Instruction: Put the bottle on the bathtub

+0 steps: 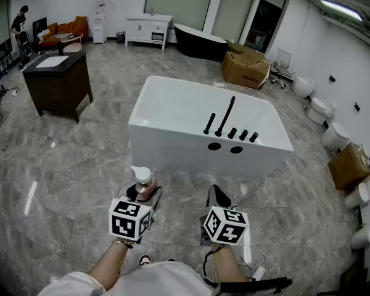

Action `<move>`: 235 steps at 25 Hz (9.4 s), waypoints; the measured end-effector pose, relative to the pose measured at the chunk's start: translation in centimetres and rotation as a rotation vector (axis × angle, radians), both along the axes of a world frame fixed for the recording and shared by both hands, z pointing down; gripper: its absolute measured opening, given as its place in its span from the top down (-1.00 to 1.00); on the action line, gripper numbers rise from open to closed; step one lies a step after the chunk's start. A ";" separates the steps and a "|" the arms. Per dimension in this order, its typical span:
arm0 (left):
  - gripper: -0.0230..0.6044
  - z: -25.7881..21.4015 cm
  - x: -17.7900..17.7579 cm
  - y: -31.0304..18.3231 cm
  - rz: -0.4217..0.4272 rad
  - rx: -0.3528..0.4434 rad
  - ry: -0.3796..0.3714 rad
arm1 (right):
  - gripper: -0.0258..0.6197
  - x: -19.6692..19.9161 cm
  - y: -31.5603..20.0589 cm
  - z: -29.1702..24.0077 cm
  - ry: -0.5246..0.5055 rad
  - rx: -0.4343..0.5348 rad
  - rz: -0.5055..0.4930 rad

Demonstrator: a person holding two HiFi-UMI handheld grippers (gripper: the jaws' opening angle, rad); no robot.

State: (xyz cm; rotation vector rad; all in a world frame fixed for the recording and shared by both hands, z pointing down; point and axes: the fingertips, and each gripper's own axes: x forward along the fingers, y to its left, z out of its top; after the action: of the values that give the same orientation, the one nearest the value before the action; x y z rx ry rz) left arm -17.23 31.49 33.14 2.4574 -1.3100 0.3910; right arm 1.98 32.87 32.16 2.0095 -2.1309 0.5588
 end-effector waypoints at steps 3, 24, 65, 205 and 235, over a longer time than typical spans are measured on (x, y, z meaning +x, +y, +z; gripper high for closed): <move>0.17 0.1 0.0 0.0 -0.001 -0.007 0.003 | 0.84 -0.4 -0.1 0.1 -0.011 -0.010 -0.012; 0.17 0.1 -4.0 -3.2 0.034 0.007 0.006 | 0.84 -3.9 -2.2 0.2 -0.056 -0.003 0.050; 0.17 1.1 1.8 -21.4 -0.026 -0.003 -0.035 | 0.84 3.9 -21.3 2.5 -0.126 -0.035 0.041; 0.17 19.7 20.9 -52.6 0.455 -0.254 -0.180 | 0.84 19.6 -43.4 23.0 -0.316 -0.420 0.469; 0.17 24.2 25.0 -53.7 0.512 -0.205 -0.230 | 0.84 22.0 -44.3 30.1 -0.357 -0.466 0.531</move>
State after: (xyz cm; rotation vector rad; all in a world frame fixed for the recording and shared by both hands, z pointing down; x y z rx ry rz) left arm 7.79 -22.21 57.31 2.5975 -0.6480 0.9063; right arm 24.01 -11.46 62.24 2.2896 -1.3824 1.4321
